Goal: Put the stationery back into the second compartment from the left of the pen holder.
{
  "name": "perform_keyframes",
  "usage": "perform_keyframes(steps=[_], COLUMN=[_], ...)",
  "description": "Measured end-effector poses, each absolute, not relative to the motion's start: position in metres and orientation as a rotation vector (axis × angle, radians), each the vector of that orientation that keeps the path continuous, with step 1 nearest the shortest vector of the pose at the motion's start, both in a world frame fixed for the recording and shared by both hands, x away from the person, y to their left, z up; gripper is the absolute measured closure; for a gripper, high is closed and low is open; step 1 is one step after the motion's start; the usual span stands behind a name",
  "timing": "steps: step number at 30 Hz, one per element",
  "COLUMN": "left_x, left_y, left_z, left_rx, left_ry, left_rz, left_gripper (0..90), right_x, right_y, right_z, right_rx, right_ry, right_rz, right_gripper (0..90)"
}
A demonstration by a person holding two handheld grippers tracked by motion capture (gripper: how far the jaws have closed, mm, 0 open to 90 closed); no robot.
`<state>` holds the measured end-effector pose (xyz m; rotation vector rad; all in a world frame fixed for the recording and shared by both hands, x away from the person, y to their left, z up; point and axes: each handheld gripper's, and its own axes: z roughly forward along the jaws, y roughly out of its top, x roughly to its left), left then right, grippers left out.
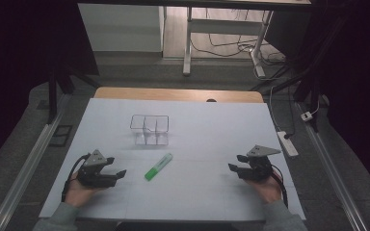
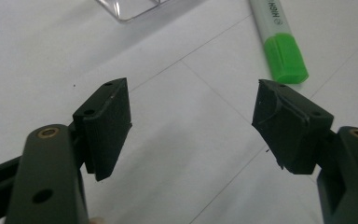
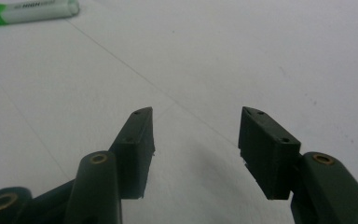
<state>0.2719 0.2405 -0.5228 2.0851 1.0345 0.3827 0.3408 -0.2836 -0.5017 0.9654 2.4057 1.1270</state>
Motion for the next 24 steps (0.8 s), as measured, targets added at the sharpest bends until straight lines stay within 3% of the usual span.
perform_keyframes(steps=[24], left_x=[0.282], left_y=[0.197], left_z=[-0.498], left_rx=[2.214], left_ry=[0.943], left_rz=[0.290], left_gripper=[27.8], right_x=[0.338], right_y=[-0.286], right_z=[-0.502], right_rx=[0.910], right_ry=[2.421], right_rz=[1.136], right_gripper=[37.7])
